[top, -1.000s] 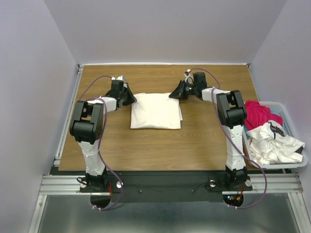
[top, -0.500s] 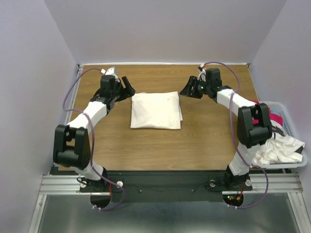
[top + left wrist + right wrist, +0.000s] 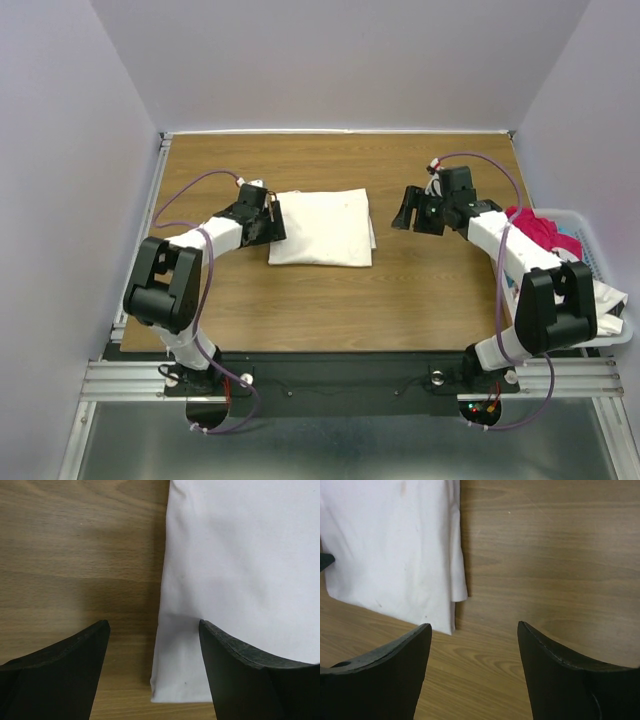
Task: Fold and stack the t-shirts
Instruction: Neatly place the folded tshirt to the corner
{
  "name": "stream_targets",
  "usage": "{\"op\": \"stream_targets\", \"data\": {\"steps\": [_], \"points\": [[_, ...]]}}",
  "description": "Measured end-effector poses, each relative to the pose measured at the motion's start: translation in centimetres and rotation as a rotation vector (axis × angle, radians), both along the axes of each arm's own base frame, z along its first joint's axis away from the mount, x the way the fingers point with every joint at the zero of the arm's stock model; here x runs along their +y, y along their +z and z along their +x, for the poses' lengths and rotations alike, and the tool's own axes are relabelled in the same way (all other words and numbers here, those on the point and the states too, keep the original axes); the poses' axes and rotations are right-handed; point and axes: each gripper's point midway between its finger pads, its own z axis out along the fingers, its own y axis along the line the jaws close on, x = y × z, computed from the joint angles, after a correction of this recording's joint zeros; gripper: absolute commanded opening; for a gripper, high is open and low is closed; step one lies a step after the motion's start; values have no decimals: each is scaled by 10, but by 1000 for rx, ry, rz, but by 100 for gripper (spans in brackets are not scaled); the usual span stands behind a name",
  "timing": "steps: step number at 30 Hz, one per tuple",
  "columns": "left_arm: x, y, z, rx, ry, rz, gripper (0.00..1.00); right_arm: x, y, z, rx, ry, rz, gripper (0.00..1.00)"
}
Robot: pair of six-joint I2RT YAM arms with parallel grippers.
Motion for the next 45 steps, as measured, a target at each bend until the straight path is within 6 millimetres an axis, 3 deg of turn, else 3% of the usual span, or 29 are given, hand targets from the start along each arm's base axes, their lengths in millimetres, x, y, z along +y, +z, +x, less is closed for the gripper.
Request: {"op": "stream_targets", "data": {"steps": [3, 9, 13, 14, 17, 22, 26, 33, 37, 45], "points": [[-3, -14, 6, 31, -3, 23, 75, -5, -5, -10, 25, -4, -21, 75], [-14, -16, 23, 17, -16, 57, 58, -8, -9, -24, 43, -5, -30, 75], [-26, -18, 28, 4, -36, 81, 38, -10, -11, -28, 51, -6, -33, 75], [-30, -19, 29, 1, -36, 86, 24, -10, -11, -28, 52, -6, -33, 75], [-35, -18, 34, -11, -35, 104, 5, -9, -11, -29, 55, -4, -33, 75], [-25, -15, 50, -8, -9, 164, 0, -9, -11, -32, 63, 0, -30, 75], [12, -12, 68, 8, 53, 242, 0, -10, -7, -37, 63, 7, -32, 75], [131, -1, 99, 48, 234, 574, 0, -12, 1, -44, 73, 20, -46, 75], [186, 6, 107, 84, 287, 750, 0, -13, 4, -48, 92, 21, -51, 75], [269, 14, 138, 119, 395, 933, 2, -15, 21, -47, 106, 12, -61, 75]]}}
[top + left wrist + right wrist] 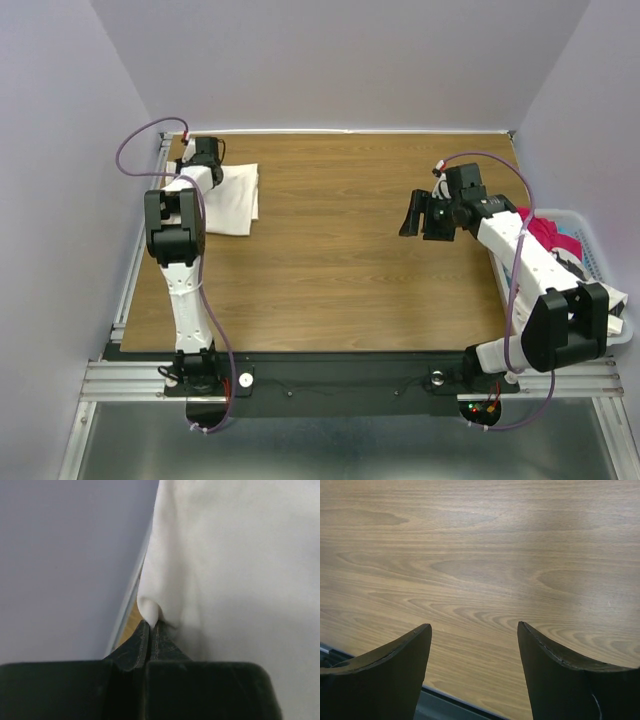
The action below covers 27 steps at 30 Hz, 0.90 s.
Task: Fold and stack the t-shirts
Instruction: Neatly place the folded tshirt to the corner
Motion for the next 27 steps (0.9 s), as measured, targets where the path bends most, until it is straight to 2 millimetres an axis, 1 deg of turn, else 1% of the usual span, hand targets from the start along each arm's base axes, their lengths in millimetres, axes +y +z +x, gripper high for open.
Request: {"op": "stream_targets", "data": {"steps": [1, 2, 6, 8, 10, 11, 12, 13, 14, 16, 20, 21, 22, 24, 26, 27], "points": [[9, 3, 4, -3, 11, 17, 2, 0, 2, 2, -2, -5, -2, 75], [15, 4, 7, -7, 18, 24, 2, 0, 3, 2, -3, -6, -3, 75], [42, 19, 15, -28, 51, 69, 4, -1, 1, 4, 17, -26, -4, 75], [51, 26, 18, -40, 65, 86, 11, -1, 0, 3, 30, -36, -3, 75], [61, 30, 19, -47, 82, 101, 22, -1, -1, 2, 39, -46, -1, 75], [65, 33, 20, -49, 86, 108, 40, -1, -1, 2, 41, -51, 0, 75], [68, 34, 20, -49, 90, 116, 50, -2, -1, 2, 43, -56, 0, 75], [71, 37, 19, -45, 95, 128, 65, -2, -1, 2, 45, -59, 0, 75], [73, 38, 18, -51, 103, 130, 69, -2, -2, 2, 47, -66, -1, 75], [75, 39, 19, -61, 108, 132, 74, -4, -2, 2, 49, -80, -6, 75], [73, 37, 22, -86, 108, 112, 78, -7, 2, 2, 37, -101, -14, 75], [70, 36, 23, -97, 104, 99, 79, -9, 5, 2, 27, -107, -18, 75], [67, 37, 25, -108, 96, 85, 82, -11, 11, 2, 6, -118, -22, 76], [54, 40, 28, -143, 70, 33, 82, -15, 21, 1, -31, -136, -31, 76], [37, 53, 29, -191, 38, -36, 82, -21, 34, 1, -81, -156, -42, 78], [25, 67, 31, -236, 13, -77, 82, -24, 43, 0, -113, -166, -45, 80]]}}
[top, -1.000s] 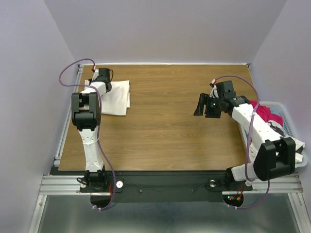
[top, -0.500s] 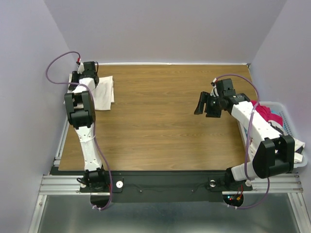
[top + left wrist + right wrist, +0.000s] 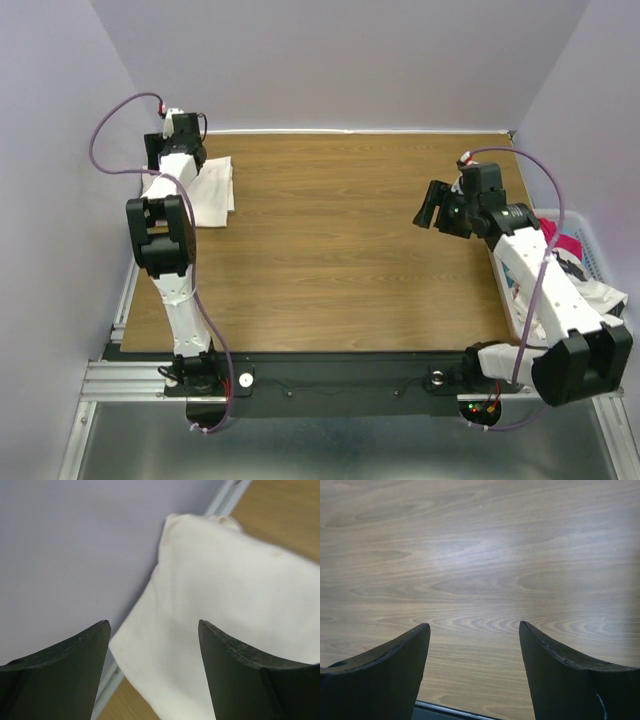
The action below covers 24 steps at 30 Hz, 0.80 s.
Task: Fold and stack the t-shirts
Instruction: Neatly place the folded tshirt to the corner
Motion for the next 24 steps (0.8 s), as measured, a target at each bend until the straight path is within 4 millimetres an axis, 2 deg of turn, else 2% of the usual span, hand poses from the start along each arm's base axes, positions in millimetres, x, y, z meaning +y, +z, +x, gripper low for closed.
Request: {"op": "stream_targets", "data": {"steps": [1, 4, 5, 6, 8, 9, 12, 14, 16, 18, 21, 24], "points": [[-11, 11, 1, -38, -27, -42, 83, -3, 7, -1, -24, -9, -5, 81], [-57, 76, -5, -225, -138, -186, 83, -11, 31, -7, -111, -35, -18, 87], [-74, 104, -12, -299, -182, -236, 84, -15, 40, -9, -147, -48, -29, 93], [-84, 123, -19, -346, -209, -261, 85, -18, 47, -12, -173, -54, -32, 97], [-112, 178, -52, -475, -294, -344, 86, -26, 65, -19, -241, -75, -48, 100], [-118, 195, -63, -520, -317, -365, 87, -31, 74, -24, -274, -89, -58, 100], [-128, 251, -132, -677, -367, -418, 89, -43, 100, -37, -358, -132, -87, 100], [-129, 268, -173, -742, -376, -429, 91, -52, 119, -47, -421, -173, -97, 100], [-128, 272, -220, -788, -373, -438, 91, -60, 134, -61, -483, -204, -98, 100], [-128, 274, -255, -834, -371, -437, 91, -69, 149, -80, -548, -238, -96, 100], [-124, 255, -308, -843, -339, -433, 93, -82, 167, -104, -637, -277, -85, 100], [-119, 252, -355, -908, -321, -415, 94, -96, 187, -134, -750, -309, -76, 100]]}}
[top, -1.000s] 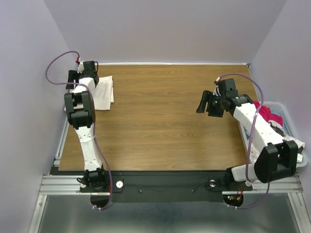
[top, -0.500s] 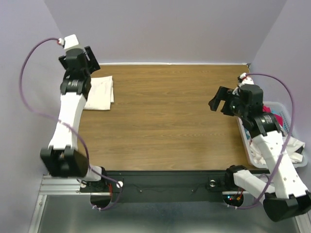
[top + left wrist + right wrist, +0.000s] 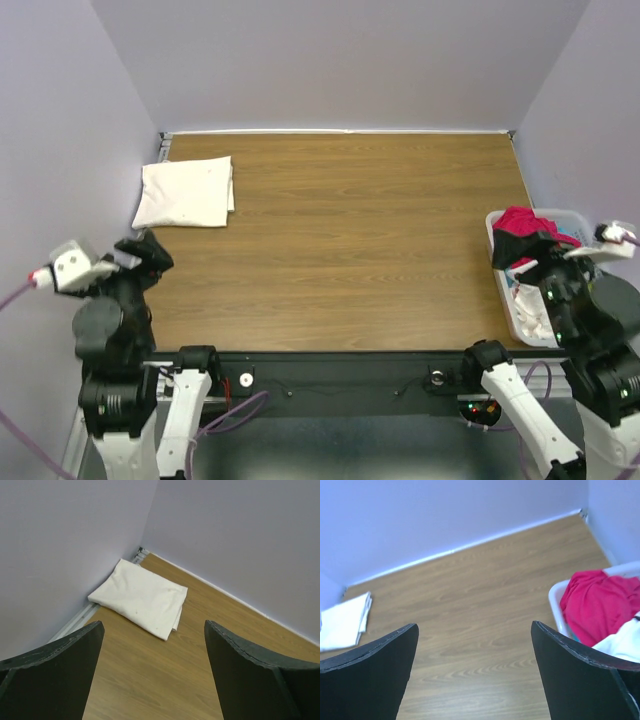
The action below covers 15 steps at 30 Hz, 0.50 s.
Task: Fold and stack the t-shirts
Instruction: Neatly place the folded tshirt to the corner
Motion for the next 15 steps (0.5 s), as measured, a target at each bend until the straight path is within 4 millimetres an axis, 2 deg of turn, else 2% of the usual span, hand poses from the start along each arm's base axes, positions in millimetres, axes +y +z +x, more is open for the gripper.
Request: {"op": "stream_targets", "data": {"steps": [3, 7, 10, 15], "points": [[4, 3, -47, -98, 34, -27, 99, -13, 12, -25, -88, -28, -2, 100], [2, 2, -83, -194, 31, -84, 99, -21, 13, -37, -109, -52, -8, 100], [1, 0, -103, -245, 28, -116, 99, -25, 8, -39, -95, -65, -15, 100], [2, -2, -120, -283, 34, -149, 99, -29, 6, -47, -100, -73, -15, 100]]}}
